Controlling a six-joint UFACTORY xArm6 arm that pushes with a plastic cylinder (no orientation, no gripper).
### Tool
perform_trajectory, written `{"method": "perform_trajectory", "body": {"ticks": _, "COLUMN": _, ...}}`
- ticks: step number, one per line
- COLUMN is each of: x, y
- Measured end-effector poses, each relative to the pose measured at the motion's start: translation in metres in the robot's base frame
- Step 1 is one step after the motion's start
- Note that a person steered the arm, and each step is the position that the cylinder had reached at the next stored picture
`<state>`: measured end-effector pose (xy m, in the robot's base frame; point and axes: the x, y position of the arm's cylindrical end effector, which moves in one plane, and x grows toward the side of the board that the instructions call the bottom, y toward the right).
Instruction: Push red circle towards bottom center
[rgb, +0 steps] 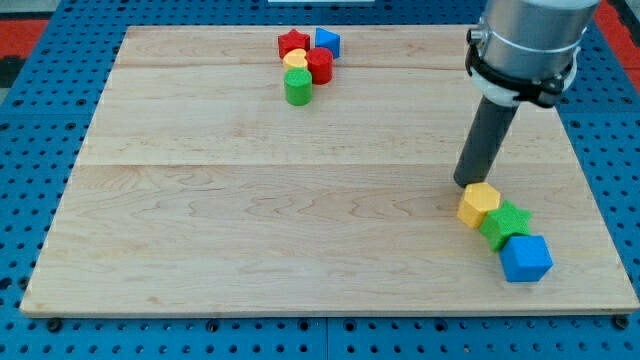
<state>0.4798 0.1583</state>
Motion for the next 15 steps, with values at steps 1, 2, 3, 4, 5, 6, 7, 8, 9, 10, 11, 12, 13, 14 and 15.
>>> {"method": "perform_trajectory", "body": {"ticks": 1, "x": 0.002, "y": -0.001}}
{"method": "perform_trajectory", "body": {"ticks": 2, "x": -0.045, "y": 0.0}}
{"method": "perform_trajectory", "body": {"ticks": 3, "x": -0.13, "y": -0.001}}
{"method": "perform_trajectory", "body": {"ticks": 4, "x": -0.216, "y": -0.016}}
{"method": "perform_trajectory", "body": {"ticks": 5, "x": -0.255, "y": -0.029}}
{"method": "perform_trajectory", "body": {"ticks": 6, "x": -0.255, "y": -0.029}}
{"method": "perform_trajectory", "body": {"ticks": 7, "x": -0.25, "y": -0.042}}
{"method": "perform_trajectory", "body": {"ticks": 8, "x": -0.247, "y": -0.092}}
{"method": "perform_trajectory", "body": {"ticks": 9, "x": -0.247, "y": -0.148}}
{"method": "perform_trajectory", "body": {"ticks": 10, "x": -0.247, "y": -0.159}}
{"method": "perform_trajectory", "body": {"ticks": 11, "x": -0.247, "y": -0.159}}
{"method": "perform_trajectory", "body": {"ticks": 12, "x": -0.219, "y": -0.16}}
{"method": "perform_trajectory", "body": {"ticks": 13, "x": -0.173, "y": -0.16}}
{"method": "perform_trajectory", "body": {"ticks": 14, "x": -0.15, "y": -0.171}}
{"method": "perform_trajectory", "body": {"ticks": 15, "x": -0.122, "y": -0.179}}
